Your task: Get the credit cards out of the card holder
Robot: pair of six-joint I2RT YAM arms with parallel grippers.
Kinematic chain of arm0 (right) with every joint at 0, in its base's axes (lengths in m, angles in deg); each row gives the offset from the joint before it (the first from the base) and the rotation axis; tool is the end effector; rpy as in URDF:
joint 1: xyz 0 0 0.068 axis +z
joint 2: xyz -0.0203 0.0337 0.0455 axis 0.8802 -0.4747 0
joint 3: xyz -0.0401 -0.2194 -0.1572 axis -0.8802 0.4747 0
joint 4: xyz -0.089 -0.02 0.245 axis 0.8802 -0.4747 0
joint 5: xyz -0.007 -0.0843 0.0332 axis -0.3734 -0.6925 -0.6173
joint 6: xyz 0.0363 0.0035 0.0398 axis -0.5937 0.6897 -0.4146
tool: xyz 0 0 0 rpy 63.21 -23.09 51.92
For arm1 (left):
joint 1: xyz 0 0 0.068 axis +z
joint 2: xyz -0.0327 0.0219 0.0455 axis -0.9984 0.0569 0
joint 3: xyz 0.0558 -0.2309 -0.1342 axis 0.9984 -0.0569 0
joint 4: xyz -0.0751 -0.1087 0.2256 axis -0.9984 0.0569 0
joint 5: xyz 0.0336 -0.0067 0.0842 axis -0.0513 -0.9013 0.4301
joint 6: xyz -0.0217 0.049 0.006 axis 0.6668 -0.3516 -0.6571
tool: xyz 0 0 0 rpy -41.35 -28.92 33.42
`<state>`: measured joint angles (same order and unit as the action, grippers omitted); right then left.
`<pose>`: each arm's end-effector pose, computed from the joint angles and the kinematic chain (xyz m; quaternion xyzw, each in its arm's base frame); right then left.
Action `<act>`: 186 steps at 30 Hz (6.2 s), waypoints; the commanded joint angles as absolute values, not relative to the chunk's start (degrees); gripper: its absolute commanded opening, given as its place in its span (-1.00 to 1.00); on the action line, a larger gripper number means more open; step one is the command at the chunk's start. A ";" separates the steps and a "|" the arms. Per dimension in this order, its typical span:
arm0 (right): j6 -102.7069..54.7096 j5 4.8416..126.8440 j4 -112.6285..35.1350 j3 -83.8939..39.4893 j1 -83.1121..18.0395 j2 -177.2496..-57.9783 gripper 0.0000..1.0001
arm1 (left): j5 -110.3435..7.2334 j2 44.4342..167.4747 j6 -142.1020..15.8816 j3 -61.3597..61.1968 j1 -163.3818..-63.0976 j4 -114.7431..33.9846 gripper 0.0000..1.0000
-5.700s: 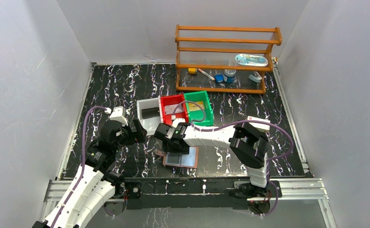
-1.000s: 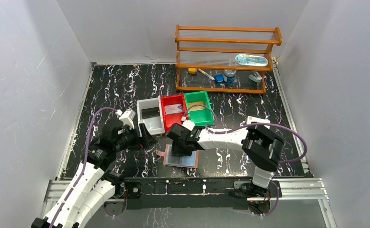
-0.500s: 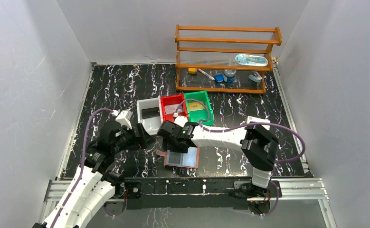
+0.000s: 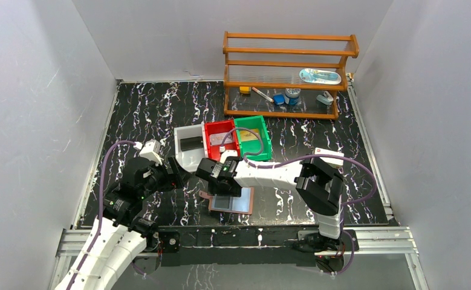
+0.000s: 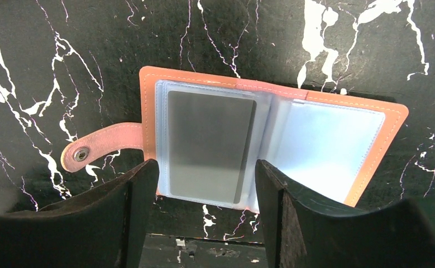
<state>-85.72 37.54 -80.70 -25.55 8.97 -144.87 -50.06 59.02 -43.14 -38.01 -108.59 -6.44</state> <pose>0.1376 0.3536 0.1943 0.0104 0.9719 0.0832 0.2200 0.1134 -0.0501 0.2757 -0.0404 0.8465 -0.2822 0.4497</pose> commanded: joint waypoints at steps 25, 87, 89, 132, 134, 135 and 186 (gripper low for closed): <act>-85.74 36.73 -80.03 -26.95 9.04 -145.50 0.44 | -49.53 59.54 -43.02 -36.28 -108.36 -5.52 0.58; -89.91 57.77 -45.00 5.13 1.36 -138.03 0.09 | -73.58 90.50 -37.20 -43.50 -119.40 -21.33 -0.09; -89.98 57.24 -46.23 4.76 1.26 -137.94 0.09 | -71.74 90.16 -37.33 -43.80 -119.42 -21.26 -0.15; -86.35 41.49 -78.52 -20.38 6.23 -146.63 0.44 | -49.95 72.04 -34.78 -39.39 -119.41 -10.28 -0.02; -86.82 41.71 -78.01 -19.14 6.19 -146.00 0.40 | -50.45 72.23 -34.90 -39.24 -119.41 -10.32 -0.01; -86.80 42.06 -77.07 -18.29 6.18 -145.33 0.39 | -51.07 72.44 -35.12 -39.21 -119.49 -10.46 -0.01; -87.36 54.00 -53.52 1.09 0.35 -132.15 0.40 | -77.28 99.82 -32.94 -52.38 -123.90 -51.79 -0.81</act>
<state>-88.32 52.55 -53.29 -0.76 0.42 -132.12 -74.04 100.17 -32.08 -52.02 -123.36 -50.29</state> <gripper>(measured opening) 0.679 0.127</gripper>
